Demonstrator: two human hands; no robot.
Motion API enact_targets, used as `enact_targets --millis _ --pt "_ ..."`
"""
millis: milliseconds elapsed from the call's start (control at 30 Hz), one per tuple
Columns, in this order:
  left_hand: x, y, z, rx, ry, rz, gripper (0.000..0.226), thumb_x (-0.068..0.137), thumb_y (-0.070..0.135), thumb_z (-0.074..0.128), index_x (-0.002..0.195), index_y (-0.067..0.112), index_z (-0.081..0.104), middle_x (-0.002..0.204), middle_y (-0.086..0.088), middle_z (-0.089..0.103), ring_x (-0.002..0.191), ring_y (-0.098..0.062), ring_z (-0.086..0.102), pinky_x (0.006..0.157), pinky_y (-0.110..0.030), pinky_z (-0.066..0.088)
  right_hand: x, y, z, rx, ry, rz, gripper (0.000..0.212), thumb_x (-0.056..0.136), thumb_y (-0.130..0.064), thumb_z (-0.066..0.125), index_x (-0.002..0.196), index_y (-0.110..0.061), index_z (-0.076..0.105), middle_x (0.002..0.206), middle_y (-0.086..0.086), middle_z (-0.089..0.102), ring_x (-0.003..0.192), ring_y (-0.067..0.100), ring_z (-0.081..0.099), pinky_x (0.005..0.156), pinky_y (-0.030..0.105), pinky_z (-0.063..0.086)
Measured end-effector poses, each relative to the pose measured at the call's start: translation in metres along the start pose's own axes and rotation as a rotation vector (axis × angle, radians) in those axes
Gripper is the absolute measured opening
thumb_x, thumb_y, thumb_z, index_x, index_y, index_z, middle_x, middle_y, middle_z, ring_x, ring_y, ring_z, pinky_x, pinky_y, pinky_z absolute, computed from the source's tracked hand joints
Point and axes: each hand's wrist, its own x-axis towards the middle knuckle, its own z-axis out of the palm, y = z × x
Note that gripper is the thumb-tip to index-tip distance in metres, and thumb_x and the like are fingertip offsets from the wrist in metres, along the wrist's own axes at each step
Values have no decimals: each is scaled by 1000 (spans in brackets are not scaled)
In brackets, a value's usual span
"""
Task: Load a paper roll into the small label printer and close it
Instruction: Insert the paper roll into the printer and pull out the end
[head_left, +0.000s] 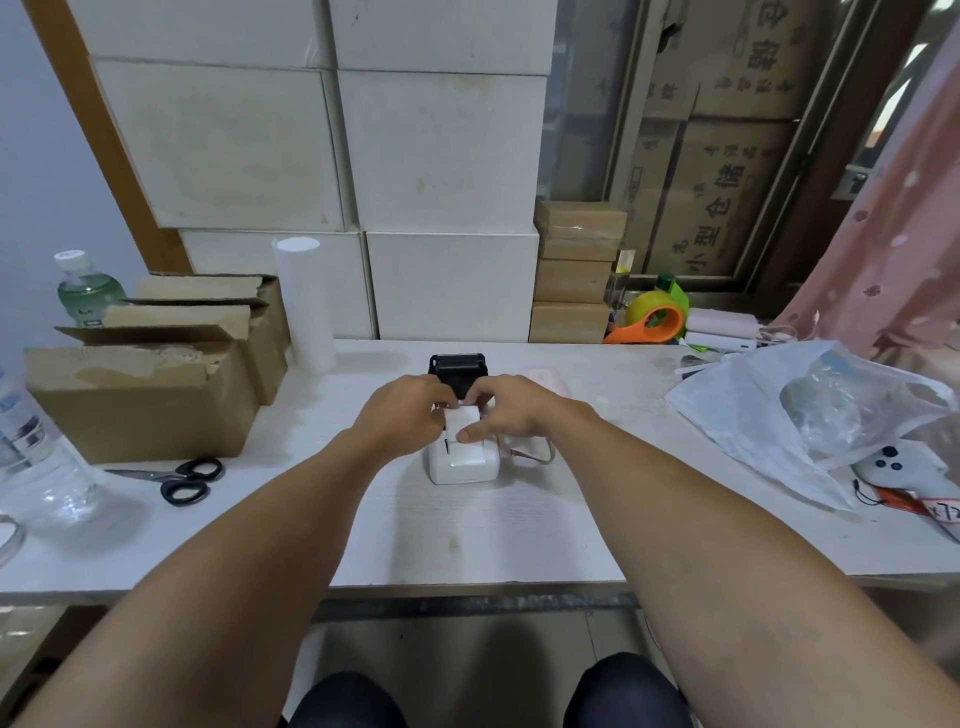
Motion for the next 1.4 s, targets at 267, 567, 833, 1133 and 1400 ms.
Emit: enact_targets --millis 267,567,833,1133,1400 --pt "-2 -5 2 54 -29 51 32 95 36 48 106 27 76 108 8 63 89 -20 64 73 -33 51 0 5 5 14 76 -23 45 85 -51 79 121 -25 69 116 -5 69 108 18 64 97 37 53" --pt "0 -11 9 -9 -80 -10 30 97 37 52 119 30 70 122 10 58 101 -17 60 81 -33 49 5 8 9 -20 82 -6 35 96 -26 62 130 -25 72 125 -5 69 117 18 61 103 36 49" --pt "11 -9 10 -146 -73 -106 33 86 32 67 118 27 71 119 7 59 100 -15 59 85 -36 52 10 10 10 -51 150 -11 30 84 -27 76 113 -29 71 114 -9 72 104 17 65 93 40 55" --pt "12 -6 11 -83 -52 -38 30 96 27 49 108 22 76 120 7 59 102 -16 58 79 -35 51 11 11 13 -39 170 0 30 92 -29 63 121 -31 71 121 -9 71 108 17 65 95 40 55" --pt "8 -4 10 -75 -66 -29 29 93 27 54 113 18 72 113 3 68 104 -19 62 85 -38 54 8 13 15 6 181 -10 31 91 -19 56 112 -34 73 116 -10 72 98 17 67 90 40 57"
